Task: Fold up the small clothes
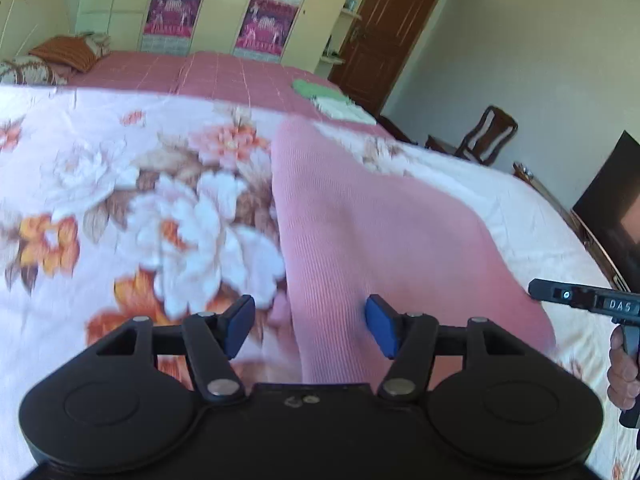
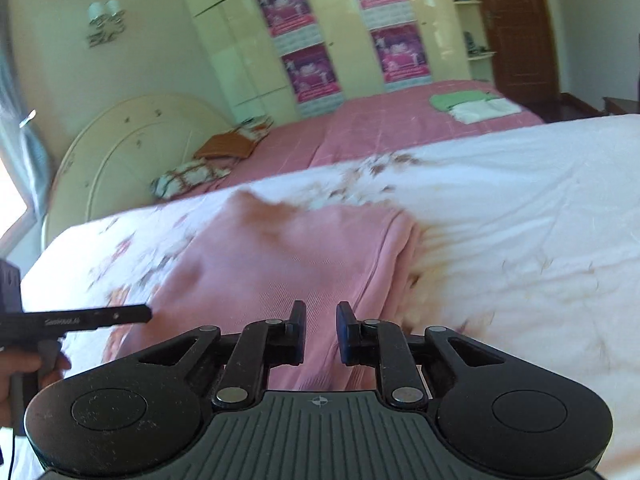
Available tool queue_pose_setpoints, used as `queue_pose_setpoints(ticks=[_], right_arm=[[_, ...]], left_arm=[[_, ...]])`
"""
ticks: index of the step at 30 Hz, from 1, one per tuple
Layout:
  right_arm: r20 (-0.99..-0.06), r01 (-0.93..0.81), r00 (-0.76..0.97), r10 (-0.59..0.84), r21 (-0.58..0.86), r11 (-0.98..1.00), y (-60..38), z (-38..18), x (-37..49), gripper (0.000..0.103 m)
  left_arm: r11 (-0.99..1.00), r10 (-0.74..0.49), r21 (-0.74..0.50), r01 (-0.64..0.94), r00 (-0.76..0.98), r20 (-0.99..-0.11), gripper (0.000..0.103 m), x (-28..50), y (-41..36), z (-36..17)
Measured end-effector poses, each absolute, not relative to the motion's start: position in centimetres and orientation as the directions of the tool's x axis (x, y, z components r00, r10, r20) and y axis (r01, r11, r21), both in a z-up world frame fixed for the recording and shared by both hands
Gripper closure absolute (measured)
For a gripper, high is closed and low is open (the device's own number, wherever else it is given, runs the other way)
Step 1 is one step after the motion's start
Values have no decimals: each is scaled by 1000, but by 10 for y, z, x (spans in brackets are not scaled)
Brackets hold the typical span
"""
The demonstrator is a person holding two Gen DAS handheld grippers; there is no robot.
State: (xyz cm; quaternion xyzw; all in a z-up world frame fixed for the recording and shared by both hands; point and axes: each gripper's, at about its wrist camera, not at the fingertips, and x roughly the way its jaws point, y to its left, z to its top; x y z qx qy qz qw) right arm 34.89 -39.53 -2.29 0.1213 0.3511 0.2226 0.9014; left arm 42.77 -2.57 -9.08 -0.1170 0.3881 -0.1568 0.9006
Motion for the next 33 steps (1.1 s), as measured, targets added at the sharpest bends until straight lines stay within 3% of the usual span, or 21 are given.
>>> queue_pose_setpoints(ticks=[3,4,5,8,12,13,14,16,19,24,29,33], right_arm=[[-648,-350,609,458,299,888,-382,-44,338,86],[-667,-340,605,434,277,899,-379,-53,339,93],[-668,-332,614,421,265,905,-380,-57,338,98],[-668,-327,619,413,259,909,-379,-59,338,98],[-625,-332,648,434,281,900,-381,-38,322,97],[-628,-335,639,444,293,896,-382,-39,319,93],[-641,-335,626,444,293,895,-381,-44,319,78],[-697,-324,594,402,250,912,-376,-63,321,61],[-696,-314,586,414,276,908,-382,-66,318,61],[-601,-232,626,497,465,855,-419,-50,333,61],[-570,-136,596,566,623,770,-444,-63,377,61],[-563,-97,570,598,677,730,-450,-70,399,60]], left_arm=[[937,-344,-292,189,632,-694,40,417,-31,-106],[943,-331,-262,204,646,-688,39,413,-34,-108],[950,-314,-228,216,652,-691,39,410,-37,-108],[955,-297,-212,208,645,-704,43,406,-41,-101],[959,-283,-194,207,656,-699,38,391,-42,-94],[966,-258,-172,194,646,-718,33,390,-43,-100],[968,-249,-167,186,644,-723,32,390,-42,-105],[970,-243,-165,179,648,-722,32,389,-42,-104],[971,-241,-171,170,669,-703,33,389,-38,-88],[973,-230,-185,141,696,-680,30,408,-32,-77],[946,-291,-309,98,675,-678,27,443,-29,-82],[956,-266,-281,89,670,-694,25,455,-39,-84]])
